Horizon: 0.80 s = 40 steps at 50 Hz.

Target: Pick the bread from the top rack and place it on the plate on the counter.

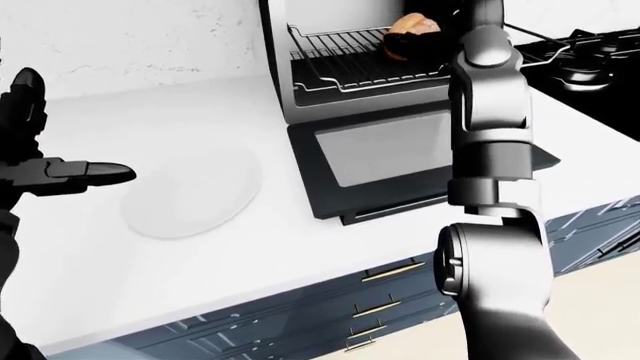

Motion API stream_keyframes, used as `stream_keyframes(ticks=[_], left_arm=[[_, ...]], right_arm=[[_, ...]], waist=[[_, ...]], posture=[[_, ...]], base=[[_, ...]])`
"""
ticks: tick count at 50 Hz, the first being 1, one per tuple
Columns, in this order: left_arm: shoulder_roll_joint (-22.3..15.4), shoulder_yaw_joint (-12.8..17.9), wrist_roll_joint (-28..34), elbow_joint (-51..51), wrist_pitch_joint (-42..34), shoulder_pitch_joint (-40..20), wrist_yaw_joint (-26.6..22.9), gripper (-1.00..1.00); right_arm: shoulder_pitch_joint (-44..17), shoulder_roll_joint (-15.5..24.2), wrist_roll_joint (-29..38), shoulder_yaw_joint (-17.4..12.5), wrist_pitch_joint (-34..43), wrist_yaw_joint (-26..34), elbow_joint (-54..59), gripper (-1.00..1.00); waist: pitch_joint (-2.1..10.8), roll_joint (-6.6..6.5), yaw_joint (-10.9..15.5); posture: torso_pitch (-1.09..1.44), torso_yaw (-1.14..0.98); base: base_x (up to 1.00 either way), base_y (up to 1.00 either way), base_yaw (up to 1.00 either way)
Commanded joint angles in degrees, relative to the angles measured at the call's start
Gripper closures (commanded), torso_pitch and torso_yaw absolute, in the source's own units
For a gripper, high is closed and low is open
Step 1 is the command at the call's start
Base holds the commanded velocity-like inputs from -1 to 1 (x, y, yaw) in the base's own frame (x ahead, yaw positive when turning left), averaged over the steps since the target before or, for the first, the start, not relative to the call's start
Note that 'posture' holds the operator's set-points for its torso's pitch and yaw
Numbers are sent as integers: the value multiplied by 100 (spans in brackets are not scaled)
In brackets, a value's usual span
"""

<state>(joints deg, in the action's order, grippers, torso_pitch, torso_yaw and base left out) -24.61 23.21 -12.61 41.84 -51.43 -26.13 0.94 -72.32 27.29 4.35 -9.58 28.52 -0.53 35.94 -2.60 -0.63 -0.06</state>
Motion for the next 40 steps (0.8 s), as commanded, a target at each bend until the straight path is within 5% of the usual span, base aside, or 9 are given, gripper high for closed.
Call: stream_keyframes(ticks=[1,6,30,40], left_arm=[[-81,82,22,131,161,-111,14,-100],[-81,141,-10,182,142,-73,8,-100],[-114,14,-47,54,110,-267,69,-100],[-90,36,-67,94,139,-177,50,-100]], right_arm=[[-190,39,11,7,-68,29,-118,53],[-236,49,58,23,-18,58,-177,100],[-415,63,244,53,791,348,-1326,100],[-490,-116,339,169,1830,720,-2746,100]], waist=[[143,-8,-1],[144,-14,-1],[89,-31,-5],[66,-43,-6]], posture=[[0,0],[0,0],[0,0],[0,0]], base=[[0,0,0],[0,0,0],[0,0,0],[0,0,0]])
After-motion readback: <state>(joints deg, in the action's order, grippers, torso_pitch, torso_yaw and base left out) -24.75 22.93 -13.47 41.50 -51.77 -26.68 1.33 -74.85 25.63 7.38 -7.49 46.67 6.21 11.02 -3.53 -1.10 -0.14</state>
